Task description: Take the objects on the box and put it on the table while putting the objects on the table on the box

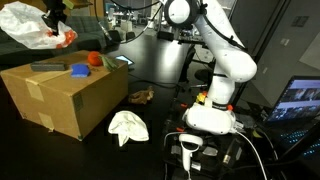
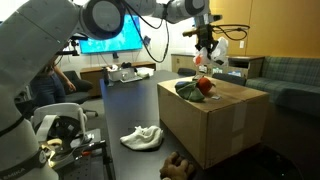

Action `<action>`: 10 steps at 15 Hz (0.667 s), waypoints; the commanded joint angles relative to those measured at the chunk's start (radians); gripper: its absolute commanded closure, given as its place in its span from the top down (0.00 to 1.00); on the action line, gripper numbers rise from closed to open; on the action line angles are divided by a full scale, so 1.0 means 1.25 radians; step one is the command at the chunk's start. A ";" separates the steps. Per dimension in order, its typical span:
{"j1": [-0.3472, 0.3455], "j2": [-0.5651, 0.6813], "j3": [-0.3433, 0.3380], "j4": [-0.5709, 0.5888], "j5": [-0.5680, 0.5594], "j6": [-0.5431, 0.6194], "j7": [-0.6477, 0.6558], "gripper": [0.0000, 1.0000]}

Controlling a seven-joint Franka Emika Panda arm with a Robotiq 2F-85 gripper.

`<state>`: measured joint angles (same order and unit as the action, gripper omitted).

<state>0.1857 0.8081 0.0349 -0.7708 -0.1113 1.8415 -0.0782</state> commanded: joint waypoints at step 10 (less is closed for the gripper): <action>0.181 -0.282 0.054 -0.522 -0.047 0.002 -0.004 0.08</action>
<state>0.3957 0.5703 0.0757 -1.2259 -0.1780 1.8311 -0.0796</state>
